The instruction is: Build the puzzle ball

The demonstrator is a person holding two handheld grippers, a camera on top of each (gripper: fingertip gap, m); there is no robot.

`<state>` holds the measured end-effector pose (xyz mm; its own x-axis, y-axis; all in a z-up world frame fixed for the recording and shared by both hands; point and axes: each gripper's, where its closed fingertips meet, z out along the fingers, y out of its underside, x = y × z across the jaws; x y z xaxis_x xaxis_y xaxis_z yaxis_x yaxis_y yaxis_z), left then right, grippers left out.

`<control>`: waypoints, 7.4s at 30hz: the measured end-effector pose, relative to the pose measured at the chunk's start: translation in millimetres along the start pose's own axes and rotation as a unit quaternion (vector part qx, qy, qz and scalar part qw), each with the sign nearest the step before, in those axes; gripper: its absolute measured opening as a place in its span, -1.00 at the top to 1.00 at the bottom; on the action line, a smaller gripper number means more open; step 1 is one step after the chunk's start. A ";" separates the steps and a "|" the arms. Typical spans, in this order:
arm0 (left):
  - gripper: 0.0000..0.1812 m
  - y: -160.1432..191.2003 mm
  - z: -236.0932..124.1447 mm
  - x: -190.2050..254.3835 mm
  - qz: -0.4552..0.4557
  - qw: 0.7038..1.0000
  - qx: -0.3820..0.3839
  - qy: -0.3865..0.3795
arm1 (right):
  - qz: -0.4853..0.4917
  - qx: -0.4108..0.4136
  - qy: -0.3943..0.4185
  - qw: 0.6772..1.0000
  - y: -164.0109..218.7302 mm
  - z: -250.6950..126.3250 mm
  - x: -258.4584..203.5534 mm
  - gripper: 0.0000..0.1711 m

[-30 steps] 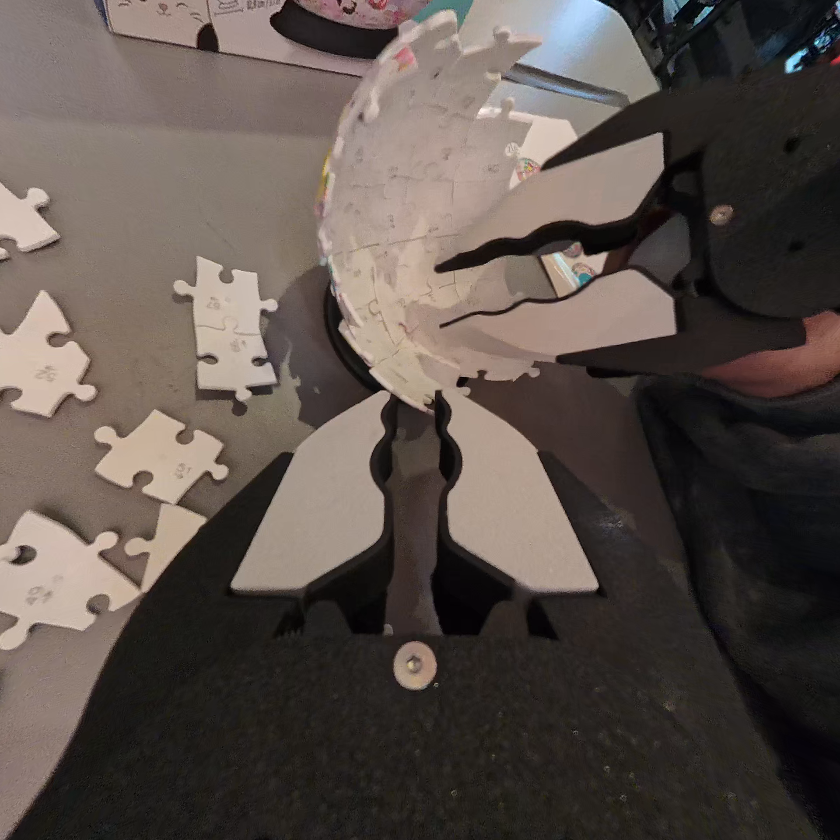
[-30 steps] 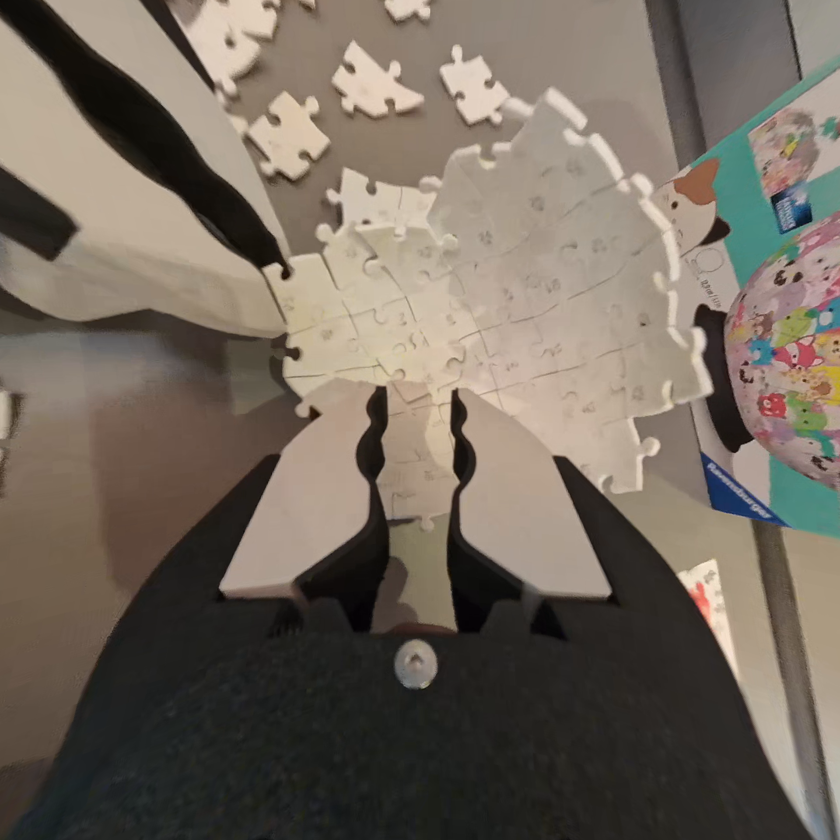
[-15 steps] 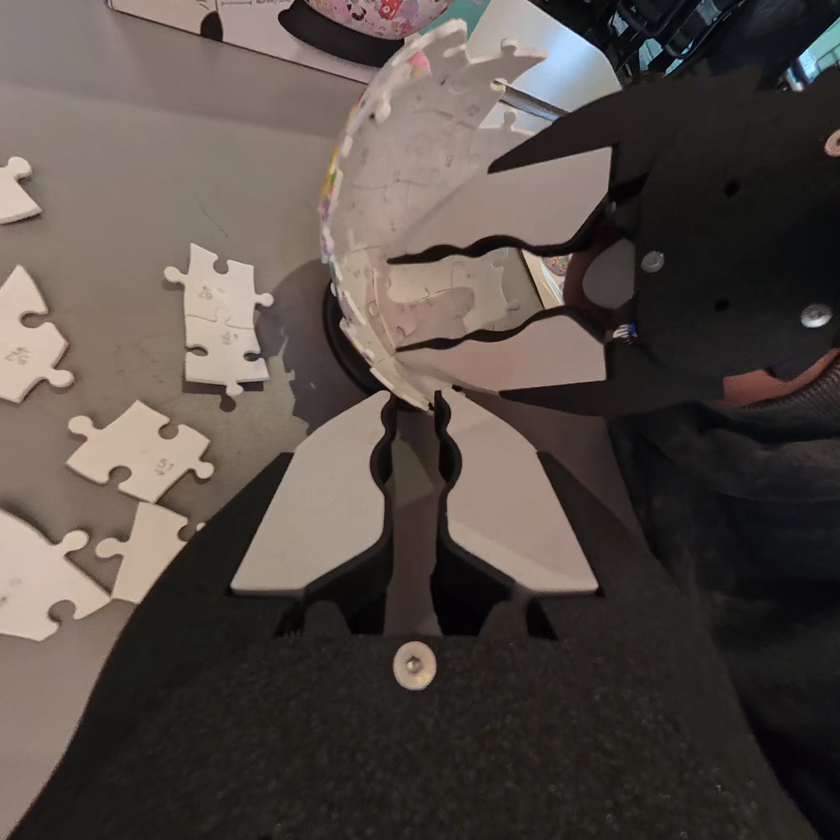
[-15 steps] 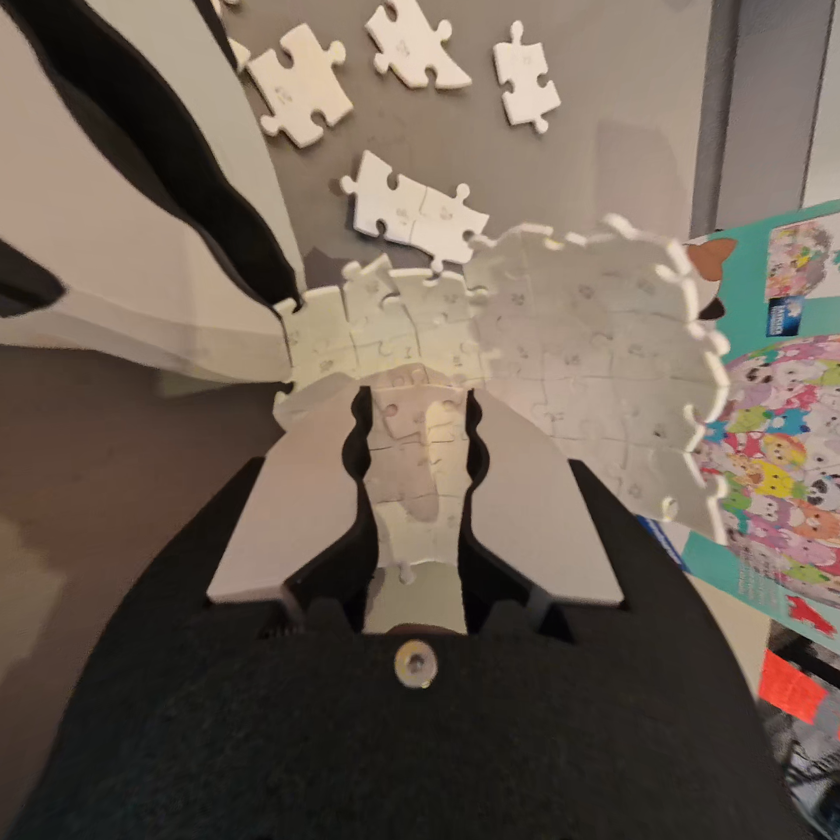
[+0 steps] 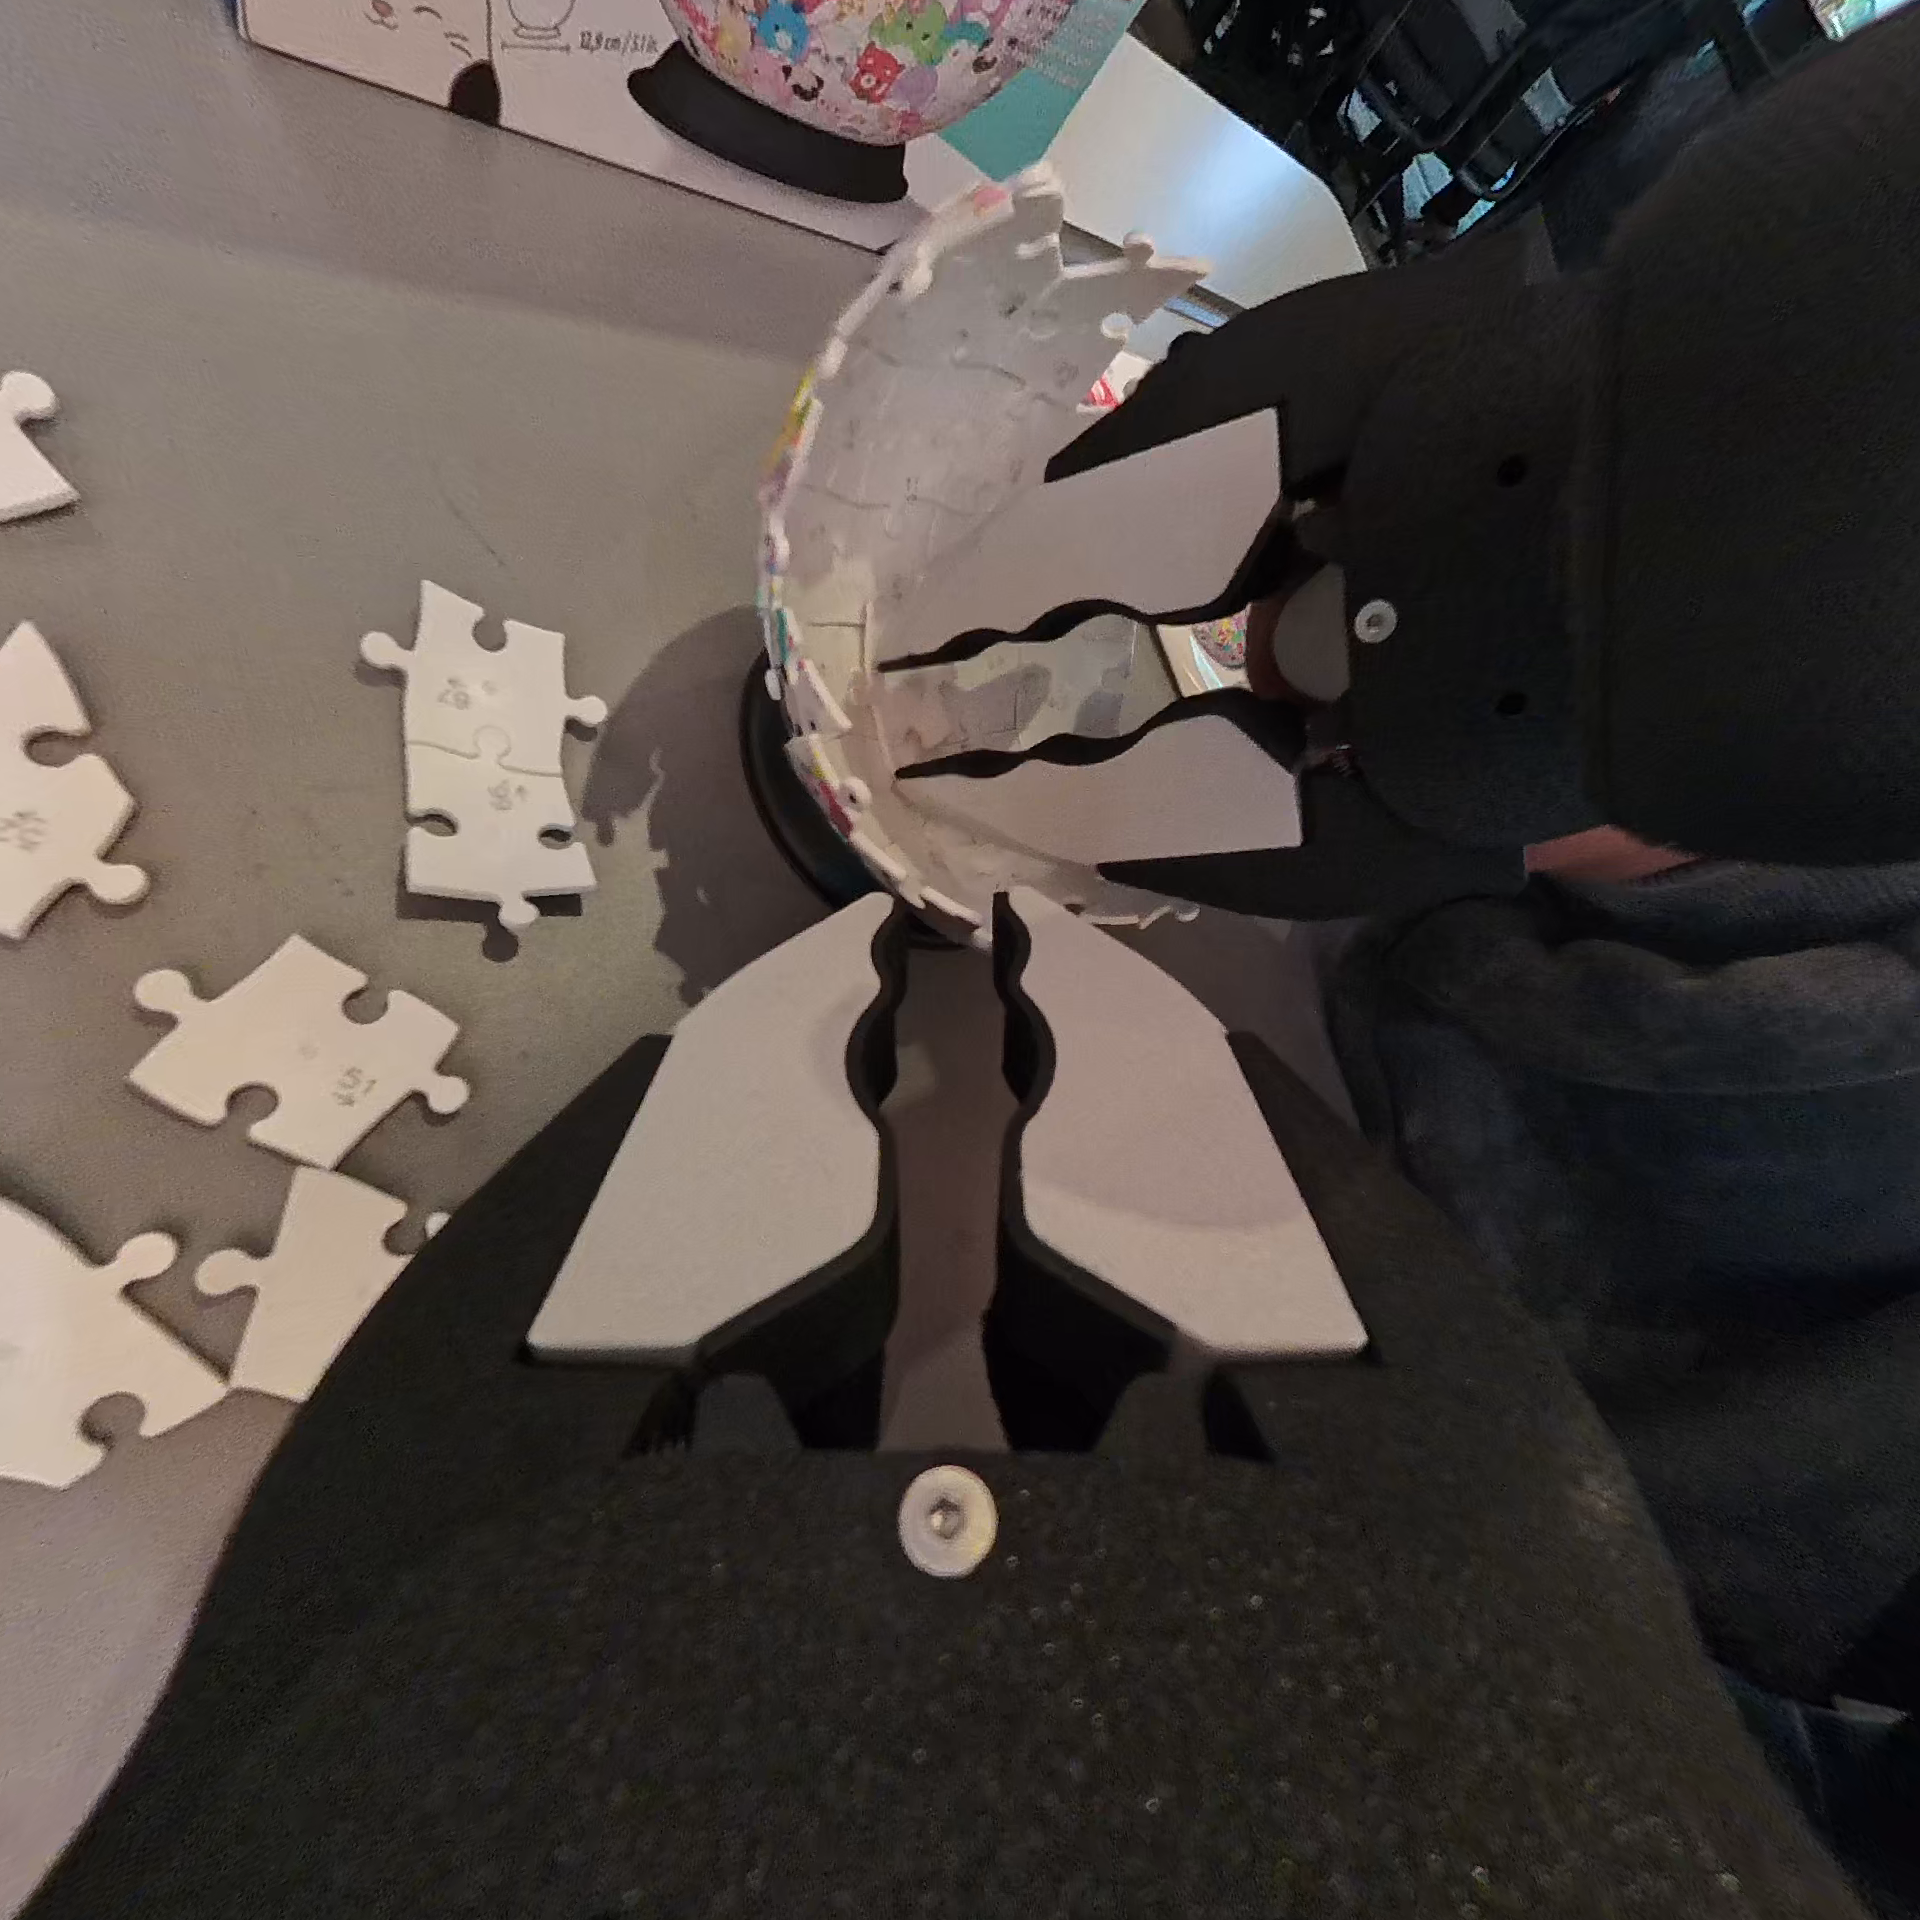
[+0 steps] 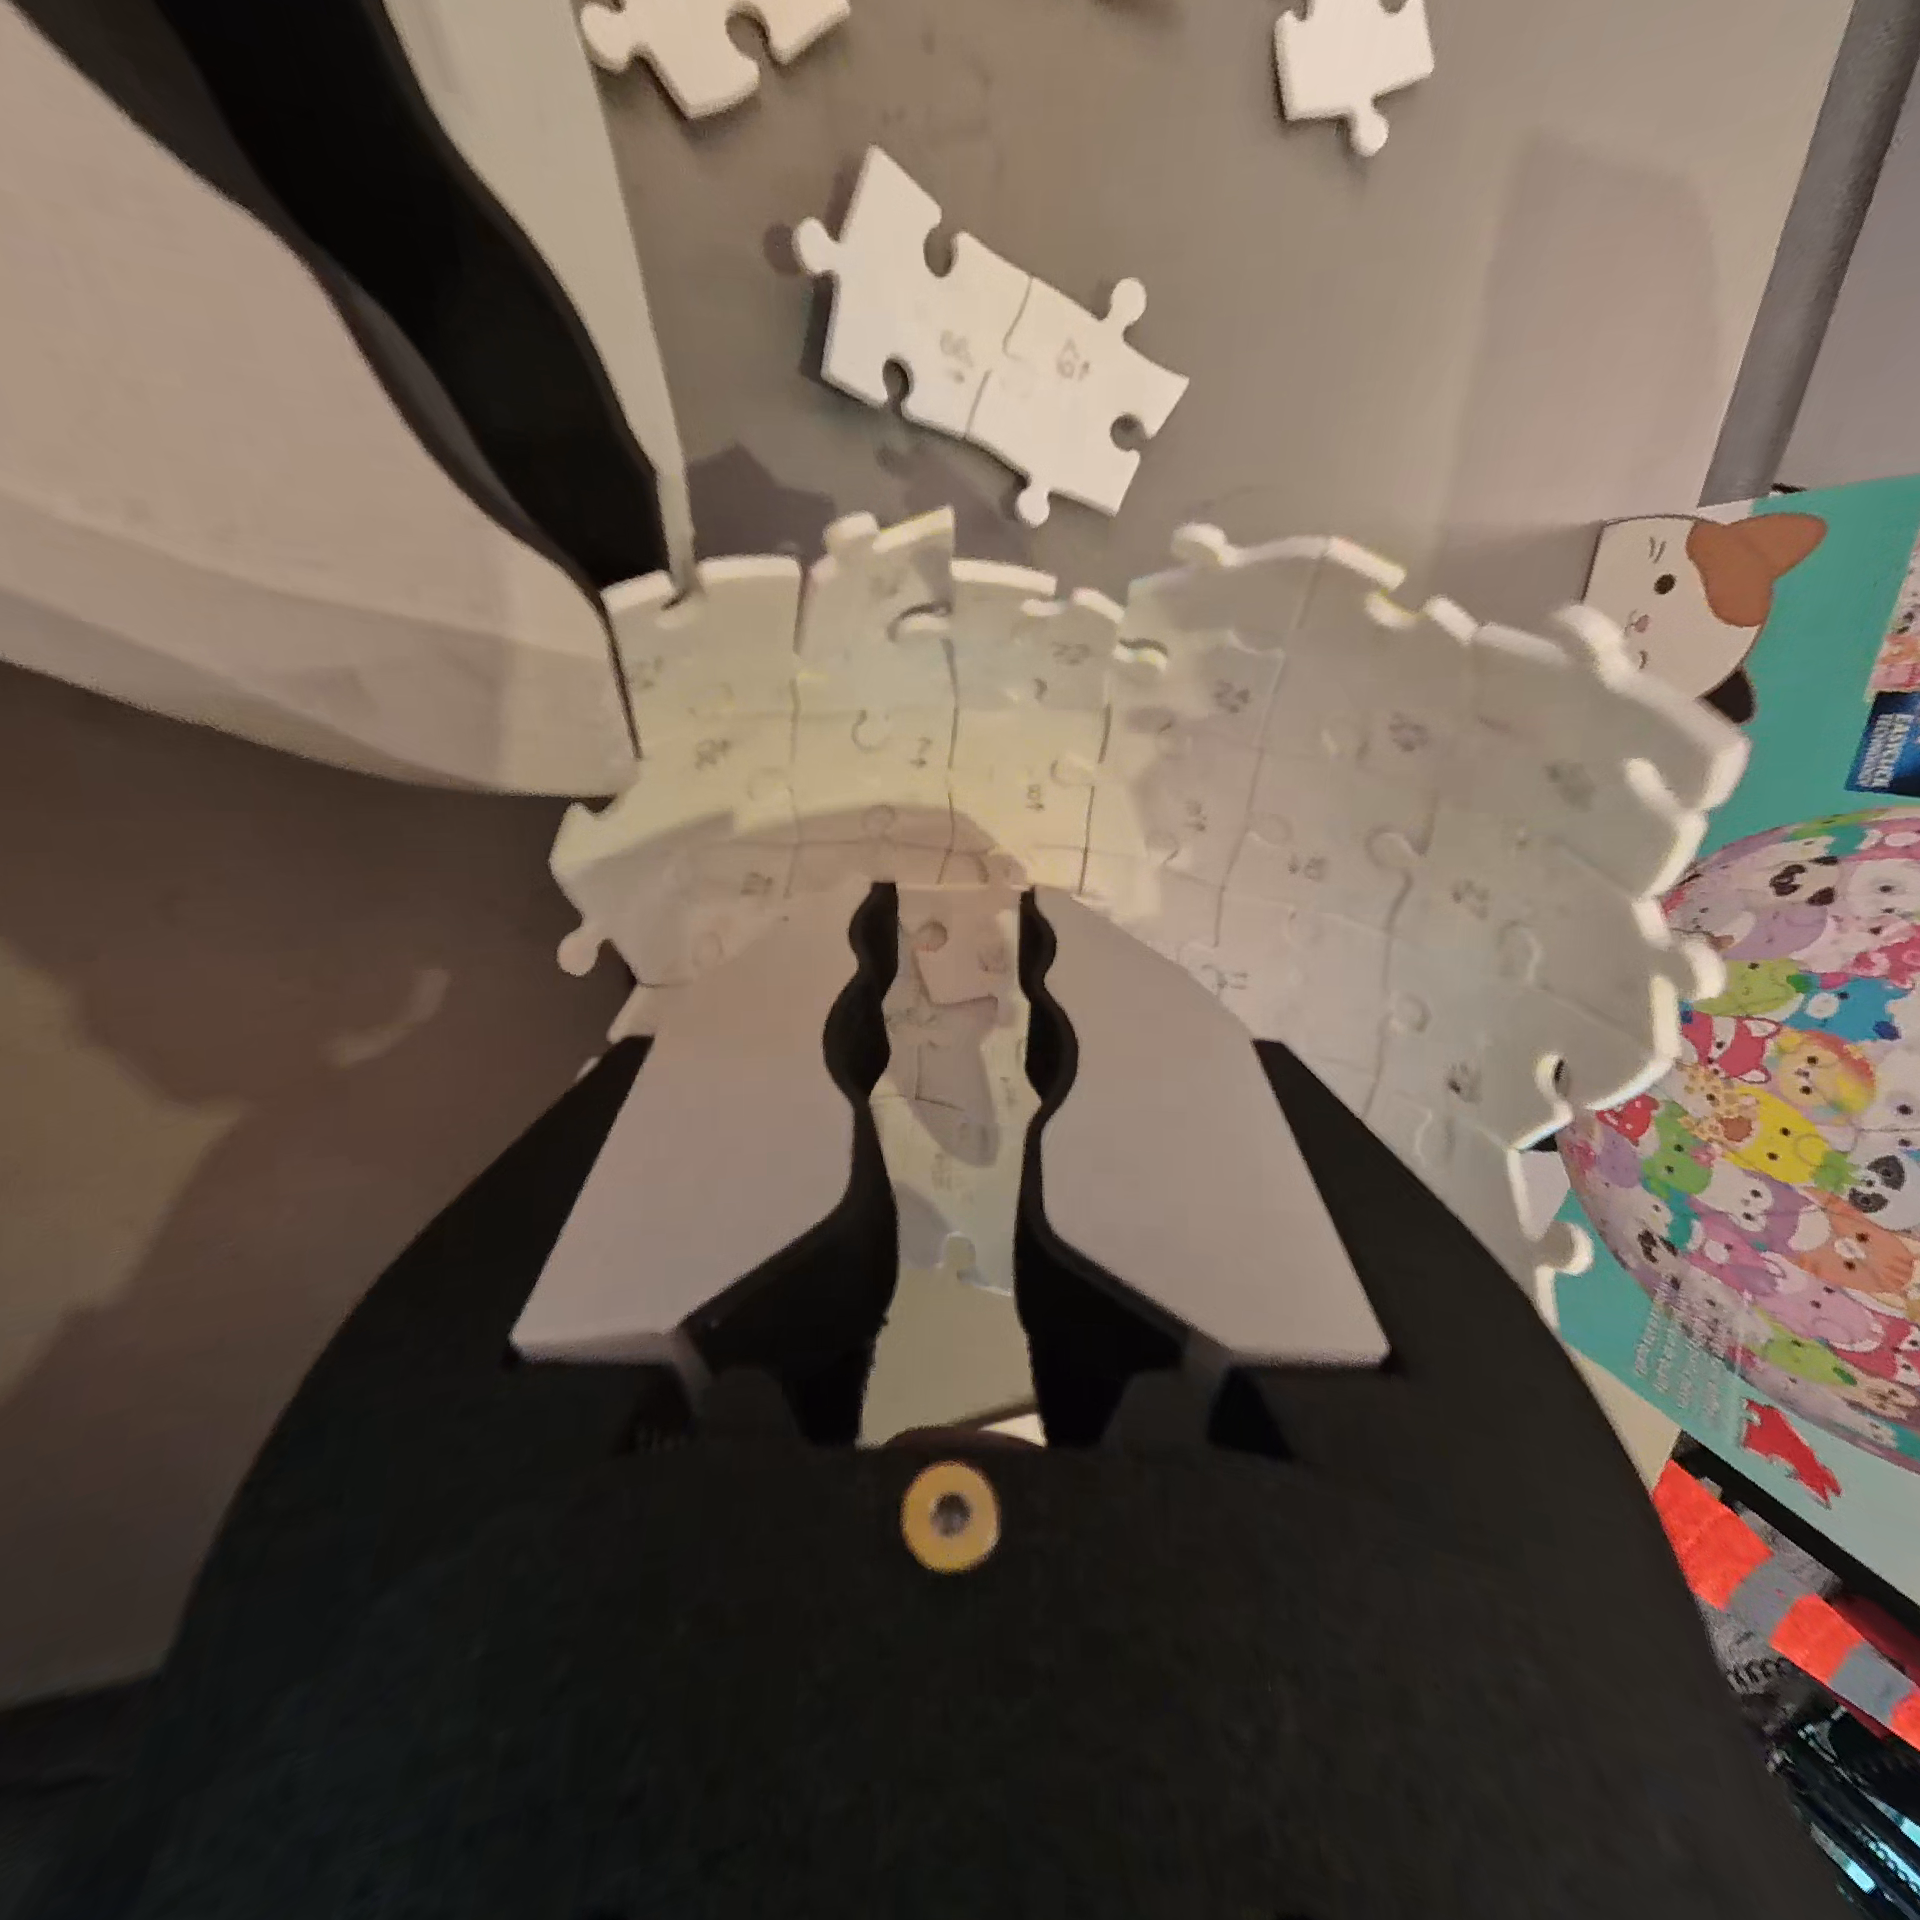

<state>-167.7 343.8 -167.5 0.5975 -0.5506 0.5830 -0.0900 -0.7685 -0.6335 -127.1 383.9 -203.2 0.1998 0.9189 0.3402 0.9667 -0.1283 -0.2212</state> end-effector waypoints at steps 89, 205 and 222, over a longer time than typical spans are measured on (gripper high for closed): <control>0.68 -30.0 -8.8 13.3 0.031 0.999 0.014 -0.038 | 0.221 0.161 -0.030 0.961 38.3 -41.9 56.6 0.60; 0.80 -20.2 26.6 -9.4 0.006 0.972 -0.184 -0.146 | 0.427 0.068 0.008 0.902 67.5 -46.8 31.4 0.82; 0.68 -35.4 13.6 8.4 0.164 0.970 -0.181 0.006 | -0.005 0.182 -0.158 0.971 -12.9 -88.6 48.1 0.63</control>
<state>-148.6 370.7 -147.1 0.4811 -0.7862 0.3879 -0.5490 -0.6151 -0.5660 -115.8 396.7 -103.0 0.0764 0.9953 0.0589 0.8367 -0.0319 -0.5467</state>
